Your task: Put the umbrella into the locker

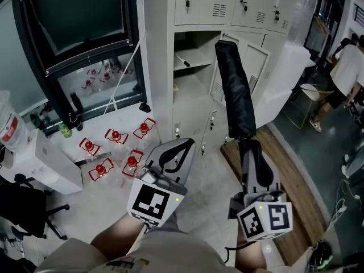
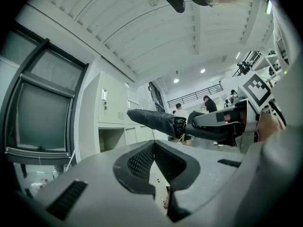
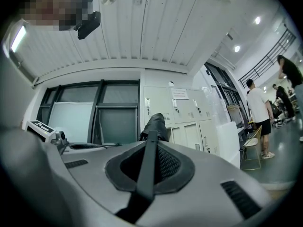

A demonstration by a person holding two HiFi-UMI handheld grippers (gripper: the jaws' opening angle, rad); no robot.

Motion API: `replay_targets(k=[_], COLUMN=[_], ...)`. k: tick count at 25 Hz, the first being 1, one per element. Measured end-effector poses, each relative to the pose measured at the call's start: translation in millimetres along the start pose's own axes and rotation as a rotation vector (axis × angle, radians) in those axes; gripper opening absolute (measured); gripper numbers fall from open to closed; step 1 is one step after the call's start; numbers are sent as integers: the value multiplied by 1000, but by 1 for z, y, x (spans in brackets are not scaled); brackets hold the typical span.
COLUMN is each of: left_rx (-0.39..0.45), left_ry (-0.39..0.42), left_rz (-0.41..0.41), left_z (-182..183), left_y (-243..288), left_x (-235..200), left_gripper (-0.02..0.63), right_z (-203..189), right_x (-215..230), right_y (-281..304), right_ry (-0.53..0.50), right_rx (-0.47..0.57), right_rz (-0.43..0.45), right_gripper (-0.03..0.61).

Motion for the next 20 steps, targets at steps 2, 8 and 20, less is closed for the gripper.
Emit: replay_targets(k=[2,8,20], left_rx=[-2,4,-8], left_ry=[-1,25,1], left_rz=[-5,-9,7], left_z=[-4,-12,-41], left_y=[8,28,78], left_x=[-4,-25,-81], left_gripper=[8,8,8], right_z=[-4,-15,-46], right_x=[3,10,22], right_y=[9,39,116], right_ry=[-1,2,3], right_rx=[-5,-21,-92], right_rz=[0,0,8], right_gripper=[18,18,18])
Point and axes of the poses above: the fingertips, and each gripper's own axes: y forward along the fingers, x to its right, z out of its top, the point moved 10 cm from there along -y, backward along the fingers, and after that the axes turned 5 degrees about x, right-handed, at the moved point
